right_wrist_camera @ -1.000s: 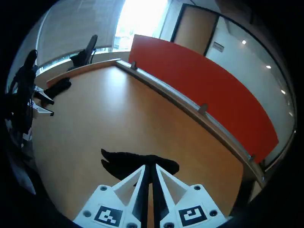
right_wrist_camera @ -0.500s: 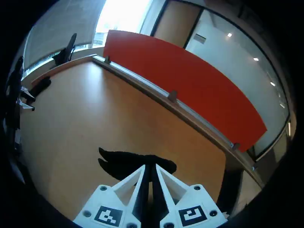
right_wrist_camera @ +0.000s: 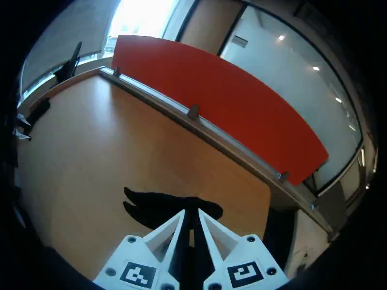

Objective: Fold towel

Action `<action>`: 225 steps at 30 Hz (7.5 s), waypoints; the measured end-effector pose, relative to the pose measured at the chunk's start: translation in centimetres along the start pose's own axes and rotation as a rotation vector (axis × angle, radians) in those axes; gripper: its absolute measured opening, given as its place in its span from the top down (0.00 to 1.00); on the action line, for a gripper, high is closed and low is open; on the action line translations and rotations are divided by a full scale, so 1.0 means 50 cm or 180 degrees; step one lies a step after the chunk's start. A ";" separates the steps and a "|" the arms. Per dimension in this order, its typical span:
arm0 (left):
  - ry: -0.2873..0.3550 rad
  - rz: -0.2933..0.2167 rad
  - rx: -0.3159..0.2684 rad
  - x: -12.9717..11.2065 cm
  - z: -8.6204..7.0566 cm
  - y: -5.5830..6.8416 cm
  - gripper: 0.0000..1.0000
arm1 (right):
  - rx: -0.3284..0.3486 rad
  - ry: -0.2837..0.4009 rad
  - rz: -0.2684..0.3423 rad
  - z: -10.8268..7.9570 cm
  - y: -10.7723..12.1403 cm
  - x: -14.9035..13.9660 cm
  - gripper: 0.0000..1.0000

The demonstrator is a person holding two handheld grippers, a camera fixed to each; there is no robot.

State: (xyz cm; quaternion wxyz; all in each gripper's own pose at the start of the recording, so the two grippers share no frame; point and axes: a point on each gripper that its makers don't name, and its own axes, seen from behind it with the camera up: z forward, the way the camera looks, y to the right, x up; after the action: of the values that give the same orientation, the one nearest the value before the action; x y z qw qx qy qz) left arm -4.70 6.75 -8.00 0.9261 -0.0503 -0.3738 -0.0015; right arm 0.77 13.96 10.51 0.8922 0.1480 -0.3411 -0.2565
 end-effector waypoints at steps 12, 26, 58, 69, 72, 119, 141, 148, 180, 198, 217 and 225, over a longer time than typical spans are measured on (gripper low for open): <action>0.0003 0.0032 -0.0003 0.009 0.004 0.010 0.05 | -0.0071 -0.0078 0.0027 -0.009 0.035 -0.033 0.96; 0.0023 0.0086 -0.0063 0.019 0.001 0.024 0.06 | -0.0155 -0.0191 0.0129 -0.075 0.051 -0.113 0.96; -0.0013 0.0159 -0.0067 -0.010 -0.014 0.031 0.05 | -0.0317 -0.0836 0.0702 -0.135 0.053 -0.418 0.96; -0.0050 0.0183 -0.0019 -0.017 -0.018 0.024 0.05 | -0.0318 -0.1104 0.0975 -0.118 0.031 -0.525 0.96; -0.0059 0.0198 -0.0011 -0.018 -0.018 0.025 0.06 | -0.0304 -0.1159 0.1049 -0.113 0.021 -0.548 0.96; -0.0036 0.0193 -0.0012 -0.001 -0.013 0.036 0.06 | -0.0493 -0.1338 0.1159 -0.107 0.001 -0.611 0.80; 0.0035 0.0112 -0.0055 0.007 -0.018 0.014 0.06 | -0.0509 -0.1080 0.1426 -0.122 -0.037 -0.547 0.00; 0.0088 0.0076 -0.0036 0.018 -0.023 0.001 0.06 | -0.0527 -0.0969 0.1712 -0.116 -0.064 -0.517 0.00; 0.0535 -0.0040 0.0014 0.100 -0.041 -0.024 0.06 | -0.0733 0.0402 0.1792 -0.152 -0.161 -0.230 0.00; 0.1044 -0.0037 0.0055 0.184 -0.071 -0.042 0.06 | -0.0796 0.1194 0.1599 -0.212 -0.213 -0.071 0.00; 0.1725 -0.0157 0.0084 0.307 -0.105 -0.067 0.06 | -0.0902 0.1712 0.1535 -0.248 -0.272 0.108 0.00; 0.1904 -0.0119 0.0187 0.331 -0.116 -0.089 0.06 | -0.0921 0.1814 0.1497 -0.248 -0.298 0.165 0.00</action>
State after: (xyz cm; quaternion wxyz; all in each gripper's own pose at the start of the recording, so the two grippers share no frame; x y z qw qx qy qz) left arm 11.07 2.34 -0.29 0.9960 -0.0140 -0.0851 -0.0224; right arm 9.21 -1.82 -0.60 0.9971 0.0038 -0.0648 -0.0393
